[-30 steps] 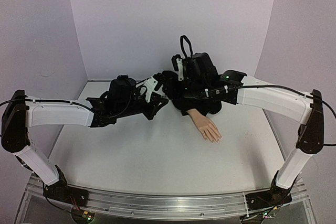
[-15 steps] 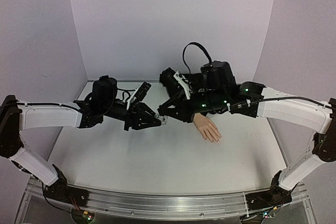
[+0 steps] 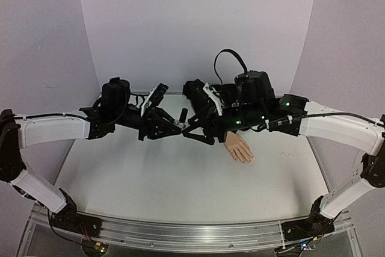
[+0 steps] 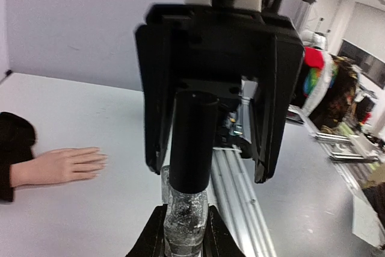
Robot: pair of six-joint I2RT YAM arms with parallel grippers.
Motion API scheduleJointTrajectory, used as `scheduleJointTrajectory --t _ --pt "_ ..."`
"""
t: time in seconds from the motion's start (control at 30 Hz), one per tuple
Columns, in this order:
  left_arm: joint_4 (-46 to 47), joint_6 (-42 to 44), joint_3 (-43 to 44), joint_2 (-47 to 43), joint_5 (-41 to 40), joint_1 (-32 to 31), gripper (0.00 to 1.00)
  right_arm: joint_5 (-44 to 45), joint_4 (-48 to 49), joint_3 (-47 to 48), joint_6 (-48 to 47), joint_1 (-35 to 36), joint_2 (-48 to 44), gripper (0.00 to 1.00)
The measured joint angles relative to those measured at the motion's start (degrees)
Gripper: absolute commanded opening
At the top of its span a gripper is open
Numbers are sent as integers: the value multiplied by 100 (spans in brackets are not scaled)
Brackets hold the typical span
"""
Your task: Paint the nails
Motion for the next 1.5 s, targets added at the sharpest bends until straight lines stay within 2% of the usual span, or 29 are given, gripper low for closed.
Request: scheduleJointTrajectory --t 0.17,0.3,0.47,0.63,0.83,1.03,1.23,1.27,1.4,1.5 --pt "-4 277 -44 -328 -1904 79 0 1400 -296 -7 764 -6 -7 65" --pt "-16 467 -91 -389 -3406 -118 0 2134 -461 157 1479 -31 73 62" --pt "-18 666 -91 -308 -4563 -448 0 2629 -542 770 2081 -37 466 57" --pt "-18 836 -91 -124 -5147 -793 0 2794 -600 1407 2432 -37 932 45" --pt "0 854 -91 -54 -5382 -866 0 2814 -668 1672 2666 -37 1233 29" --pt "53 851 -91 -43 -5443 -864 0 2741 -701 1770 2725 -37 1426 23" --pt "88 837 -91 -24 -5372 -859 0 2658 -757 1808 2503 -44 1462 1" --pt "78 832 -91 -24 -5322 -852 0 2649 -778 1808 2424 -46 1462 0" --pt "46 827 -122 -25 -4644 -706 0 2278 -888 1742 1829 -73 1378 0" --pt "74 670 -228 -41 -3088 -430 0 1253 -863 1312 953 -177 1044 0"
